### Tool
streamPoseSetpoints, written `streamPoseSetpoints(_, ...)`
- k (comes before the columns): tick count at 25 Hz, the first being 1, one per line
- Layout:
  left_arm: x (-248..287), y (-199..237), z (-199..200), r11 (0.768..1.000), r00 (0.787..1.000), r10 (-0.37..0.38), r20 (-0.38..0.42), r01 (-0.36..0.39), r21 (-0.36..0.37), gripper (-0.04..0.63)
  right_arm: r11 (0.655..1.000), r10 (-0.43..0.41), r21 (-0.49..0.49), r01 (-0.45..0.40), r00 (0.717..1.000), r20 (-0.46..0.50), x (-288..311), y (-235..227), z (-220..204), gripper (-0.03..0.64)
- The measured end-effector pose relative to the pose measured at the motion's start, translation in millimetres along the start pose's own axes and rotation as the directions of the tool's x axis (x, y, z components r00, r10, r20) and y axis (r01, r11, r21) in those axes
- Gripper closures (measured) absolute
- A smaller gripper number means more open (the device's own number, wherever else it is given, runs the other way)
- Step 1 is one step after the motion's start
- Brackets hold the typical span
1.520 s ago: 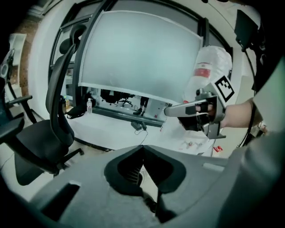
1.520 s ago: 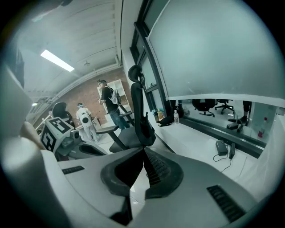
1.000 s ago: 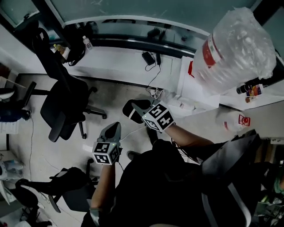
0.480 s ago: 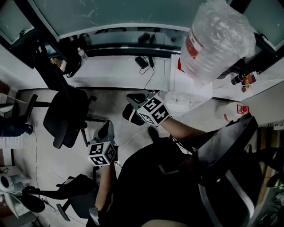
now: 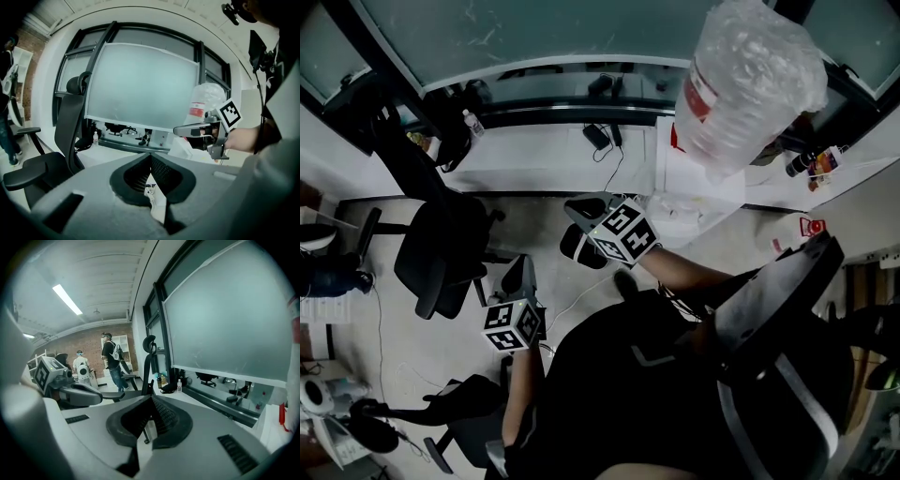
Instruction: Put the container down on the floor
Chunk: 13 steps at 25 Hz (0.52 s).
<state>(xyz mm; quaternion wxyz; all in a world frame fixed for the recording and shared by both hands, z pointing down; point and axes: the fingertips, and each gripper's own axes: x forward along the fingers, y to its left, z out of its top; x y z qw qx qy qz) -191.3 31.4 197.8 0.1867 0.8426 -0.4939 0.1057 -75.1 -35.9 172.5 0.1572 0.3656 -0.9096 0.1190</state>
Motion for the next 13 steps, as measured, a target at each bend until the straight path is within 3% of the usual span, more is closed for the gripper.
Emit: streamPoseSetpoints(13, 6.8, 2.1, 0.3, 1.000, 1.000, -0.021, -0.004, 0.021, -0.004, 0.584, 1.000, -0.016, 0.006, 0.016, 1.000, 0.009, -0.4, -7.9, 2.3, 0.609)
